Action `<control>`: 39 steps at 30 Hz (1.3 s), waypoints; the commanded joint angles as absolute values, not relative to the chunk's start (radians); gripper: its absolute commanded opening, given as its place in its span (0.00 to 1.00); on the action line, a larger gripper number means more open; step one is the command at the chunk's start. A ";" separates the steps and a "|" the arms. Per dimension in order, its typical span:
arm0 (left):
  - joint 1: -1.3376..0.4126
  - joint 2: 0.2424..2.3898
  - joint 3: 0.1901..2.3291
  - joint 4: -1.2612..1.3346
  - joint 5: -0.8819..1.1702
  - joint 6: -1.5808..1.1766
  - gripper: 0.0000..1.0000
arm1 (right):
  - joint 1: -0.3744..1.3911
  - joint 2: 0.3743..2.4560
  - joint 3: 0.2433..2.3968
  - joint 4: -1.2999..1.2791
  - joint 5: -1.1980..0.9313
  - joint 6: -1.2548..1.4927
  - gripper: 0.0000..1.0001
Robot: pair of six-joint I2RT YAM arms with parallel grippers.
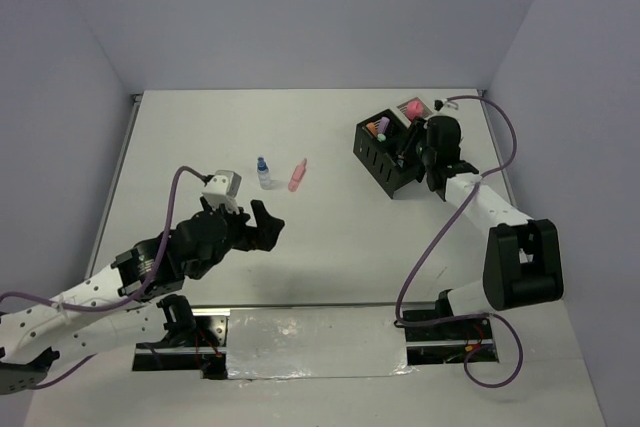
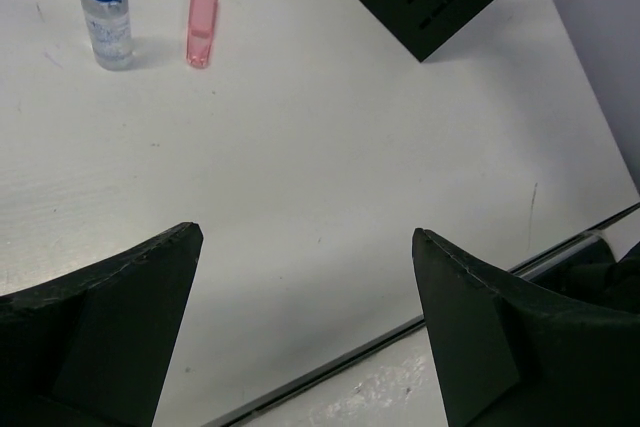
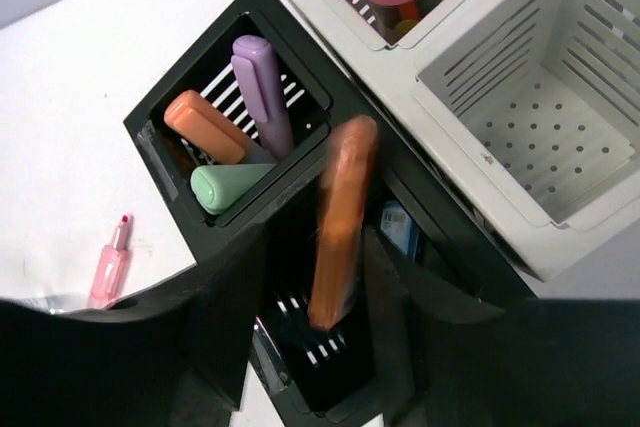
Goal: Sort the stationery into containers
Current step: Place the pen in the storage box, then pick up the pen from the center of the board.
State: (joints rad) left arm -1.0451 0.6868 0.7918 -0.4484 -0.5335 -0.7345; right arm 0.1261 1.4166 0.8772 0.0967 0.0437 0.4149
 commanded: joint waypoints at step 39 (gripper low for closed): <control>-0.578 2.141 1.653 -0.474 -0.275 -0.316 0.92 | 0.135 0.505 0.753 -0.370 -0.571 0.492 0.68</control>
State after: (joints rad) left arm -0.5831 2.1105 1.5902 -0.4408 -0.2813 -0.3611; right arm 0.1284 0.5121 0.7250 -0.3355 -0.5217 0.5144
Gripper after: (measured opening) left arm 0.924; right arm 0.674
